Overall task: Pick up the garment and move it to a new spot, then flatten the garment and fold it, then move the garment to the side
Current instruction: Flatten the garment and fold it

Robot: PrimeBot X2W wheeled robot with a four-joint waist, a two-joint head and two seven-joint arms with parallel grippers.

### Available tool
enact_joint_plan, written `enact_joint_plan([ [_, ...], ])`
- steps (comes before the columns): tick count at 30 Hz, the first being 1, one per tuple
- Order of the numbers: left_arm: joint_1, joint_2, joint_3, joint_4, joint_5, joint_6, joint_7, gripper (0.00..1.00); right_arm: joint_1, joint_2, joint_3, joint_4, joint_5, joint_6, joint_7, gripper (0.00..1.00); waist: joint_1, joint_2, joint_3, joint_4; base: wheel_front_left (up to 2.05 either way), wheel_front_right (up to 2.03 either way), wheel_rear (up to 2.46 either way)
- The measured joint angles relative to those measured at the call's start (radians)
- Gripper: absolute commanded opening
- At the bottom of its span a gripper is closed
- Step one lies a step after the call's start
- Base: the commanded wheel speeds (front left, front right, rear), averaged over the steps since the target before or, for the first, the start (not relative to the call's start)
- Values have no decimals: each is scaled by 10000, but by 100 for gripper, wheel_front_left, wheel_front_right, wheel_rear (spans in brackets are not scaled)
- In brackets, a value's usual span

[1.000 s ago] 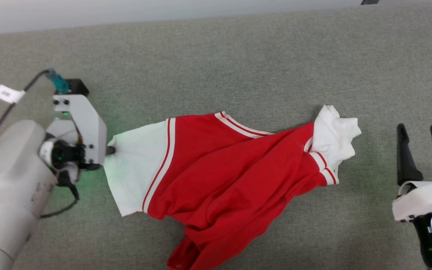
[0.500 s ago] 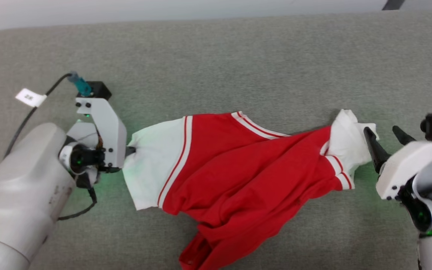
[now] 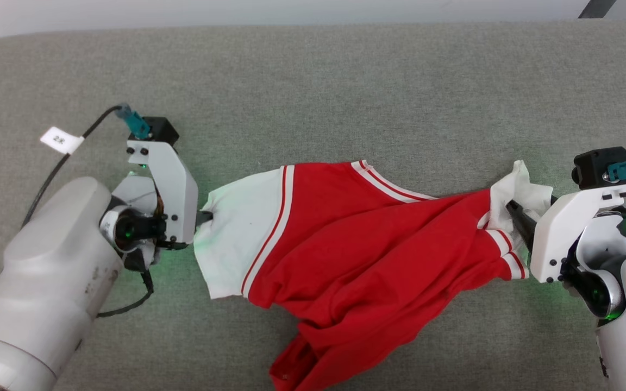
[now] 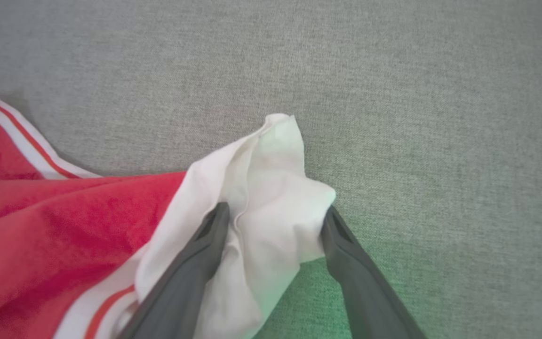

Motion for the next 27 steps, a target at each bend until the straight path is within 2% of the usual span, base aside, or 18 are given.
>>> enact_joint_plan([
  [1, -7, -10, 0, 23, -2, -21, -4, 0, -28, -33, 17, 38, 0, 0, -15, 0, 0, 0, -1, 2, 0, 0, 0],
  [14, -264, 90, 107, 290, -21, 35, -255, 0, -394, -267, -113, -748, 506, 0, -286, 0, 0, 0, -335, 30, 0, 0, 0],
  [22, -1117, 309, 430, 63, 58, 61, -742, 0, -1106, -514, -320, -1122, 608, 0, -548, 0, 0, 0, -896, 131, 0, 0, 0],
  [27, -1721, 525, 579, -98, 314, 75, -1179, 0, -1741, -654, -293, -1064, 702, 0, -1103, 0, 0, 0, -1368, 218, 0, 0, 0],
])
